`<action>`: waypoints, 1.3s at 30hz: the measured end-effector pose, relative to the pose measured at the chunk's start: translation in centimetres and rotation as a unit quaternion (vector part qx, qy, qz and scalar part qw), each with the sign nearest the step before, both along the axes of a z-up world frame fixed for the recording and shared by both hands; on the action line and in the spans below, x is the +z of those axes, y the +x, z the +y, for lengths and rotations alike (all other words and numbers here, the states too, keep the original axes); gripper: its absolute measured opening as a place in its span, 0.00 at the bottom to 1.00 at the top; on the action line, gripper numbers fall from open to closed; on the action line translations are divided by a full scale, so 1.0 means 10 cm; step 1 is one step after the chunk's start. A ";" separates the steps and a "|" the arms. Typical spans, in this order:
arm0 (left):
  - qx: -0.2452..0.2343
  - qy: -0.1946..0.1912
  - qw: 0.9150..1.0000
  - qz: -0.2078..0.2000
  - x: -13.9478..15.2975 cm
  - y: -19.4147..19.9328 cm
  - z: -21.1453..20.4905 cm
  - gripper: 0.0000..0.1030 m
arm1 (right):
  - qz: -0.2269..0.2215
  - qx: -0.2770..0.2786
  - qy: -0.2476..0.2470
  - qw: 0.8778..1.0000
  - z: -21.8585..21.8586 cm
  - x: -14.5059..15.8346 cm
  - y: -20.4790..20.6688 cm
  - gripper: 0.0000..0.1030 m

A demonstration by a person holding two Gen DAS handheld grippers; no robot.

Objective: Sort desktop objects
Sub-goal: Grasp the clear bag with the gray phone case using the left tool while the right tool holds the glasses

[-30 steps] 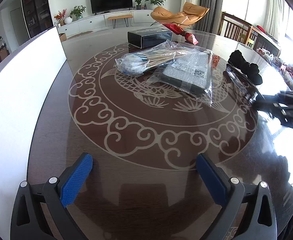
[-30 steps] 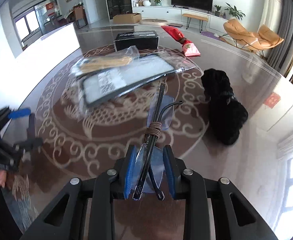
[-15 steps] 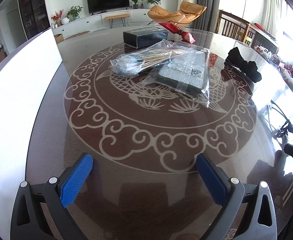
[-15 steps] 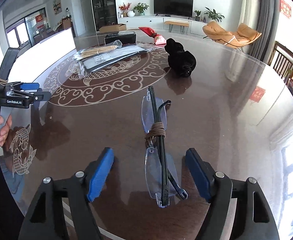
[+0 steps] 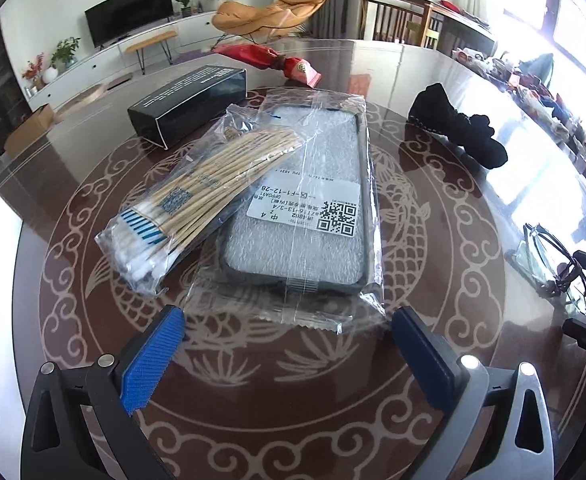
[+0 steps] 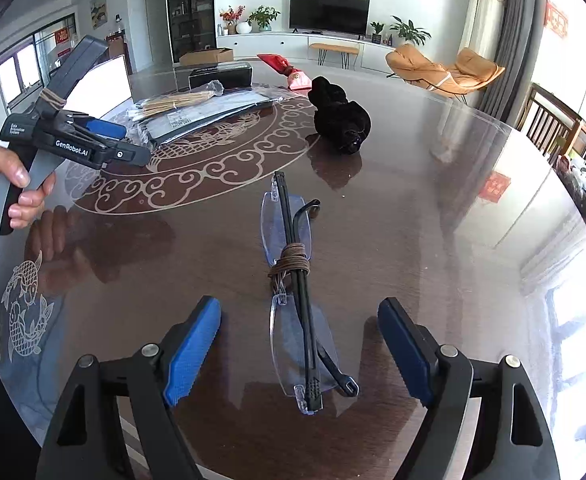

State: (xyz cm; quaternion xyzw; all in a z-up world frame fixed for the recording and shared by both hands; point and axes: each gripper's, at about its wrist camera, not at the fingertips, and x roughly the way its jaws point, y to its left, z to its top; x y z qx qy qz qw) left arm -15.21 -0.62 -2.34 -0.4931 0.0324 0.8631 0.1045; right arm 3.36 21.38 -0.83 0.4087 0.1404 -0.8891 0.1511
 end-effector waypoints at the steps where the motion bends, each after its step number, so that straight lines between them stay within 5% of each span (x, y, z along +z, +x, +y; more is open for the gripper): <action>1: -0.006 -0.001 1.000 -0.004 0.00 -0.04 0.00 1.00 | 0.004 0.002 0.004 1.000 -0.02 0.00 0.01 0.79; 9: -0.042 0.015 0.999 -0.028 0.04 -0.38 0.15 1.00 | 0.028 0.008 0.033 0.999 -0.10 0.02 0.09 0.79; 17: -0.010 -0.010 0.999 -0.035 0.01 -0.72 0.36 1.00 | 0.027 0.006 0.030 0.999 -0.09 0.03 0.09 0.79; 20: 0.015 -0.007 1.000 -0.026 0.06 -0.70 0.38 0.78 | 0.027 0.004 0.025 0.999 -0.07 0.04 0.09 0.79; 22: 0.025 -0.004 0.999 -0.025 0.08 -0.63 0.39 0.73 | 0.027 0.002 0.023 0.999 -0.06 0.04 0.09 0.79; 27: 0.059 -0.002 0.998 -0.005 0.08 -0.10 0.37 0.73 | 0.026 0.001 0.018 0.999 -0.05 0.04 0.09 0.79; 37: 0.173 0.016 0.985 0.015 0.05 1.59 0.15 0.75 | 0.021 0.000 0.019 1.000 -0.05 0.03 0.08 0.79; 39: 0.180 0.018 0.983 0.016 0.02 1.63 0.07 0.91 | 0.021 0.000 0.022 1.000 -0.06 0.02 0.08 0.79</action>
